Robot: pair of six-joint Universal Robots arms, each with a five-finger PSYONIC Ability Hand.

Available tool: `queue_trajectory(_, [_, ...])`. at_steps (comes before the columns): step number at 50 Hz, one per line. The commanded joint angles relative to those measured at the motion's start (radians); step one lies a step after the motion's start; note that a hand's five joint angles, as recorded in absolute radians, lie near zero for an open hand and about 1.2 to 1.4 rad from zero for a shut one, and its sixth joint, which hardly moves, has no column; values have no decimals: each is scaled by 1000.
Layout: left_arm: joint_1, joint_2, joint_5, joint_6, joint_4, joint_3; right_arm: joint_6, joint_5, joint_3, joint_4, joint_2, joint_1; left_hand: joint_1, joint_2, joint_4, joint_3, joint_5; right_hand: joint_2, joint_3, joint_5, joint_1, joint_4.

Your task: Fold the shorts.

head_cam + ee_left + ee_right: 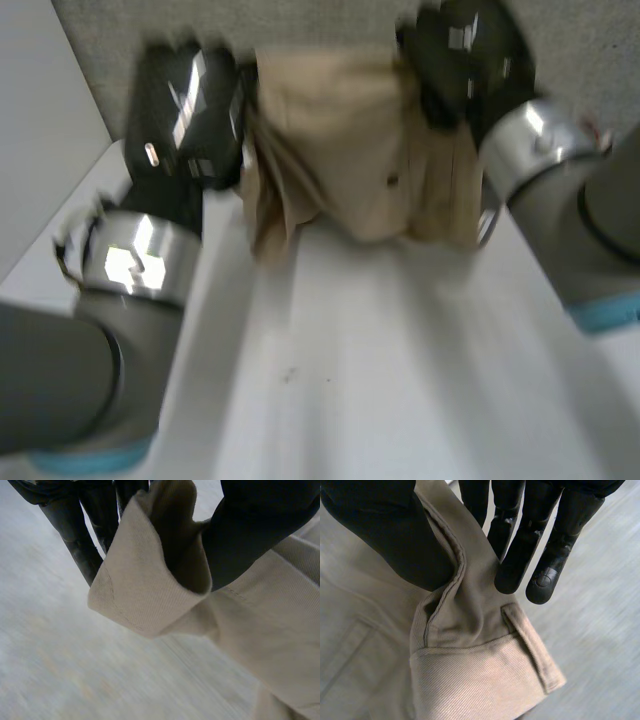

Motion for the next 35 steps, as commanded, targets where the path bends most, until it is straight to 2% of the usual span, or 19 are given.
queue_trajectory(1, [-18,-156,2,-9,-9,-218,-12,-13,227,159,38,-35,197,114,118,119,145,218,213,241,430,208])
queue_trajectory(5, [-24,-159,-2,-9,-22,-255,-27,-13,235,196,102,-36,-12,-94,-91,-90,-64,218,213,241,430,208])
queue_trajectory(7, [-28,-125,-4,-12,-34,-260,-15,-11,233,197,99,-41,-123,-206,-202,-202,-176,-105,-110,-82,107,-115])
queue_trajectory(8, [-30,-101,-4,-13,-45,-260,-7,-8,233,194,96,-41,-197,-279,-276,-275,-249,-467,-472,-444,-255,-477])
queue_trajectory(9, [-33,-48,-5,-24,-74,-260,-1,-7,233,193,95,-41,-398,-481,-477,-476,-450,-567,-572,-544,-355,-577])
queue_trajectory(10, [-35,-23,-5,-32,-91,-258,7,-4,235,191,92,-41,-496,-579,-575,-574,-548,-643,-648,-620,-431,-653])
queue_trajectory(11, [-36,3,-7,-42,-107,-258,34,1,235,193,80,-41,-572,-655,-651,-651,-625,-792,-797,-769,-580,-802])
queue_trajectory(12, [-39,51,-7,-68,-144,-253,54,2,236,194,69,-42,-681,-763,-760,-759,-733,-846,-851,-823,-634,-856])
queue_trajectory(14, [-41,102,-8,-102,-187,-249,102,1,246,194,40,-51,-755,-838,-834,-833,-807,-990,-995,-967,-778,-1000])
queue_trajectory(19, [-28,221,-2,-196,-302,-241,310,-13,285,200,-40,-111,-782,-864,-860,-860,-834,-1004,-1009,-981,-792,-1014])
queue_trajectory(22, [-24,278,-1,-268,-365,-234,385,-13,311,208,-117,-131,-785,-867,-863,-863,-837,-1004,-1009,-981,-792,-1014])
queue_trajectory(26, [-5,315,-1,-343,-434,-223,395,-14,374,220,-213,-174,-785,-867,-863,-863,-837,-1004,-1009,-981,-792,-1014])
queue_trajectory(35, [140,333,2,-478,-534,-203,353,-85,525,259,-329,-219,-773,-855,-852,-851,-825,-1004,-1009,-981,-792,-1014])
